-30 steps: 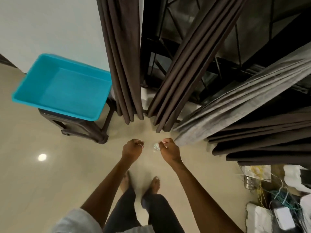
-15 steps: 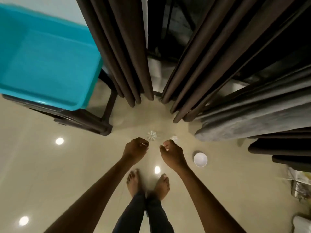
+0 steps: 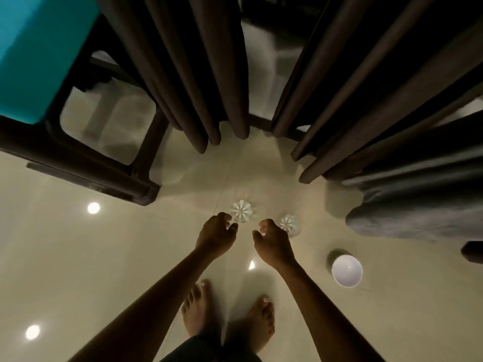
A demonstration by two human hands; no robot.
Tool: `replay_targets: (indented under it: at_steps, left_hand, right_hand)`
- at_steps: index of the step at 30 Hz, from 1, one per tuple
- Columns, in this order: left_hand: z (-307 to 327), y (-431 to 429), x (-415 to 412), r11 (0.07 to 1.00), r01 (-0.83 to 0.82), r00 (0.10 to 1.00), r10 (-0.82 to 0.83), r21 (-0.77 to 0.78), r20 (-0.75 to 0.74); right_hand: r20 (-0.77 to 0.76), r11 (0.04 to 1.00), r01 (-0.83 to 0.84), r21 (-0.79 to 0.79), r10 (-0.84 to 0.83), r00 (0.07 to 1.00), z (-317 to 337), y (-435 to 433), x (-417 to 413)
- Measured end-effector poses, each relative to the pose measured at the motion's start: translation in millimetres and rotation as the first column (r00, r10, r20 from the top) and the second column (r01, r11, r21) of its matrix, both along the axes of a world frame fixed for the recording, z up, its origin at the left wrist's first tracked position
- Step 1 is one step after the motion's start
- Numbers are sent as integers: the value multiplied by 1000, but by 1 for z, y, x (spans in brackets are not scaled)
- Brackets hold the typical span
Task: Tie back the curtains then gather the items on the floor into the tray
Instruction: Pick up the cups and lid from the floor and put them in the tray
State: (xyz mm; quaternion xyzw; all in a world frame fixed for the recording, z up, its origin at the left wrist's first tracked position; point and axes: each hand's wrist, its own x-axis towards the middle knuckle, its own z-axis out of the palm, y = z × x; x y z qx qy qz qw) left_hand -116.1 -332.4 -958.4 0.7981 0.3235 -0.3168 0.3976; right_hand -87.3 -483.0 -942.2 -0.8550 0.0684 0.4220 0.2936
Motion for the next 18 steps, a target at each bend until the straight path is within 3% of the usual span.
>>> replay_targets:
  at_steps: [8,15,18]
  left_hand:
    - [-96,5,19,999,-21,996,18,-37,-87]
    - [-135,12,27,984,-85,982,56,-158,-182]
    - [-141,9,33,975,-112,985,83,-192,-152]
  right_hand:
    - [-12,1000,8,-19,-8,1000,-92,21,15]
    - [-50,987,154,-47,-156,986,-137,33,23]
    - [-52,984,177,-28,-178,983,-145,35,22]
